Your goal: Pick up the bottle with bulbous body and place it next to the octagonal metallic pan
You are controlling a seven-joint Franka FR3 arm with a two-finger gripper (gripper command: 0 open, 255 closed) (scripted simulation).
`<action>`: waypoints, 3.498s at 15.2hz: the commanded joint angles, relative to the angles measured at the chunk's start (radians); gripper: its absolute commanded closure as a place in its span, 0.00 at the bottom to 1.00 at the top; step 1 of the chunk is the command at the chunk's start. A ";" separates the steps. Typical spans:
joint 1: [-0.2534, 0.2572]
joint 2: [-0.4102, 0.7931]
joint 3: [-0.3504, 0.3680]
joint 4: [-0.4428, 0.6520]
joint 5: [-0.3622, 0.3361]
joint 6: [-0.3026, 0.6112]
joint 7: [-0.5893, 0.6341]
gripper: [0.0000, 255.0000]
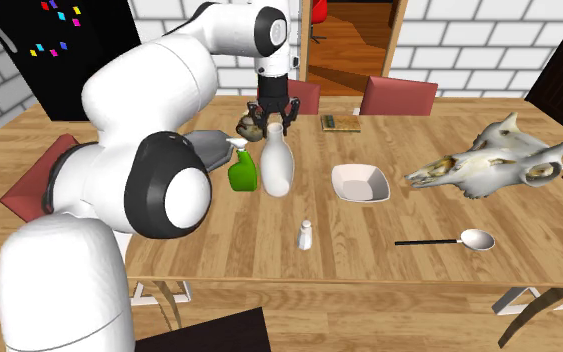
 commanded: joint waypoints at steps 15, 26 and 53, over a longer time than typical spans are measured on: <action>0.308 -0.196 0.083 -0.269 -0.066 0.082 0.347 1.00; 0.456 -0.156 0.162 -0.202 -0.053 0.058 0.578 1.00; 0.541 -0.104 0.203 -0.402 -0.039 0.314 0.677 1.00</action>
